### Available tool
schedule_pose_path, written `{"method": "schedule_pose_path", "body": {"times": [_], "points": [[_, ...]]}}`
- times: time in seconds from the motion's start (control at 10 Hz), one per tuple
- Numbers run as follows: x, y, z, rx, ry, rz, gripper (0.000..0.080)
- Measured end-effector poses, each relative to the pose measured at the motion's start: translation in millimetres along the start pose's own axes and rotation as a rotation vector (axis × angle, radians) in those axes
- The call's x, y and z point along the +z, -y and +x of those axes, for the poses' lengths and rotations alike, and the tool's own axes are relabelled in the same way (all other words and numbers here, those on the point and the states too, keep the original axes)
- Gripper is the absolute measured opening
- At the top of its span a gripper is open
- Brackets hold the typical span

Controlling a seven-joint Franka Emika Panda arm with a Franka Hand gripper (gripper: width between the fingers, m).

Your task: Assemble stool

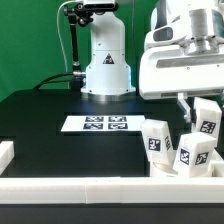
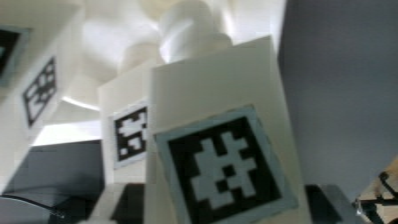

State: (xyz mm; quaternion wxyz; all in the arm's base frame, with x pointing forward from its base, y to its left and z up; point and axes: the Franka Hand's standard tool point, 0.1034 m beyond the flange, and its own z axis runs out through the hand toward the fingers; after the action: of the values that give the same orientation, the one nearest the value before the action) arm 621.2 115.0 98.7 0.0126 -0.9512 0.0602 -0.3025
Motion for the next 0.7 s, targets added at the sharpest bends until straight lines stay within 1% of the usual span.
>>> {"method": "schedule_pose_path", "body": {"times": [0.1,0.5,0.7], "points": [[0.5,-3.5,0.9,-0.008,0.000,-0.003,0.0325],[0.5,-1.9,-0.1,-0.014,0.001,-0.002,0.0325],[3.1,-3.4,-4.1,-0.020,0.007,-0.005,0.0325]]}}
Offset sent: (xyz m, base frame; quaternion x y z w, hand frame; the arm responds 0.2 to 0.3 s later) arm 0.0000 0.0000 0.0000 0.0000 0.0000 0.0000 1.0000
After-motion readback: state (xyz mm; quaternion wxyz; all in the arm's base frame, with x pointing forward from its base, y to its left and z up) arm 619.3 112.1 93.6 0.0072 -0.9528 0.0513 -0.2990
